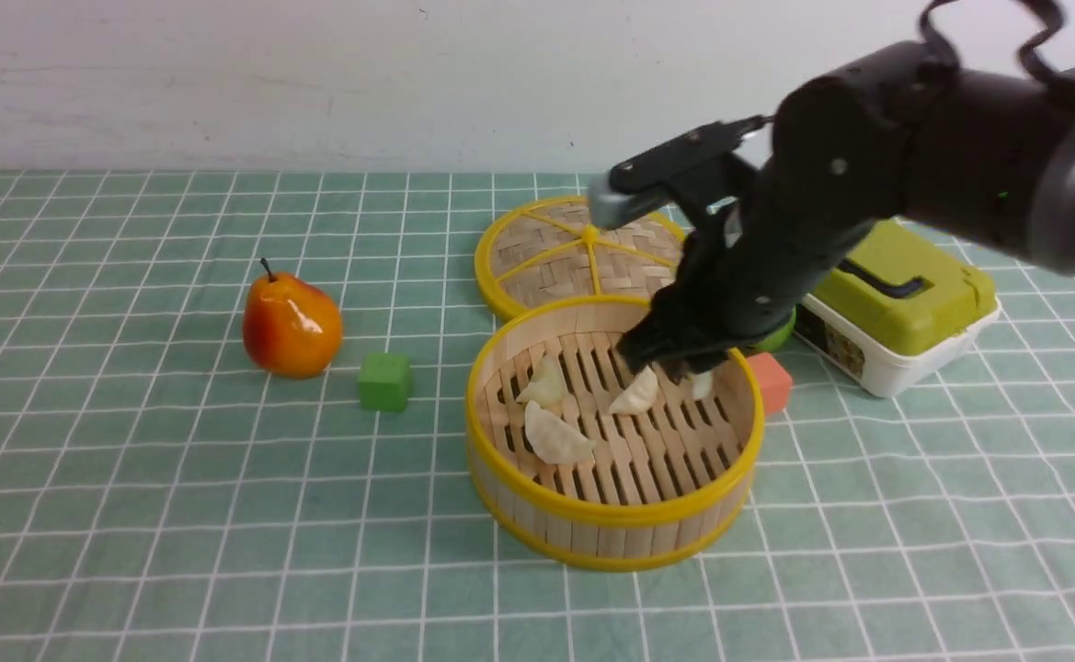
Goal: Put the dumplings into the steamer on the table with the blue tablecloth.
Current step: 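Place the dumpling in the bamboo steamer basket with the right gripper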
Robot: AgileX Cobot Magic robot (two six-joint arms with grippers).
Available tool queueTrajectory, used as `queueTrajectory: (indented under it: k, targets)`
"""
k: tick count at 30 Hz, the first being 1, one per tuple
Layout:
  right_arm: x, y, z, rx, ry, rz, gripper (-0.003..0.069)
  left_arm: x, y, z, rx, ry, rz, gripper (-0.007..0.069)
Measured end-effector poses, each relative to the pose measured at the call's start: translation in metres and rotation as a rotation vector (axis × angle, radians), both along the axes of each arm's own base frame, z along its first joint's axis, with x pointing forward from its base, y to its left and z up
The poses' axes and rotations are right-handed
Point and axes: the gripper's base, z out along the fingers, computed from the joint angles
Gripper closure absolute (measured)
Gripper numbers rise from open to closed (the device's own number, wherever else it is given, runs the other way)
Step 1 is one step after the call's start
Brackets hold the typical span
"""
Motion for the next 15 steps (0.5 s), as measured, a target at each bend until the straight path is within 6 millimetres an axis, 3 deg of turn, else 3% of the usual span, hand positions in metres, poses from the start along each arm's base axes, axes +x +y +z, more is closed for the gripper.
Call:
queueTrajectory:
  k: [3, 7, 12, 15]
  targets:
    - [0.008, 0.016, -0.035, -0.031, 0.051, 0.024, 0.0416, 0.000, 0.000, 0.000, 0.000, 0.001, 0.000, 0.0632]
    - [0.014, 0.021, -0.071, -0.075, 0.122, 0.025, 0.0409, 0.000, 0.000, -0.001, 0.004, 0.007, -0.001, 0.0632]
    - [0.016, 0.022, -0.077, -0.079, 0.140, 0.013, 0.0287, 0.000, 0.000, -0.001, 0.004, 0.006, -0.001, 0.0632]
    - [0.013, 0.021, -0.062, -0.080, 0.147, 0.003, 0.0216, 0.001, 0.000, 0.000, -0.001, -0.004, 0.001, 0.0632]
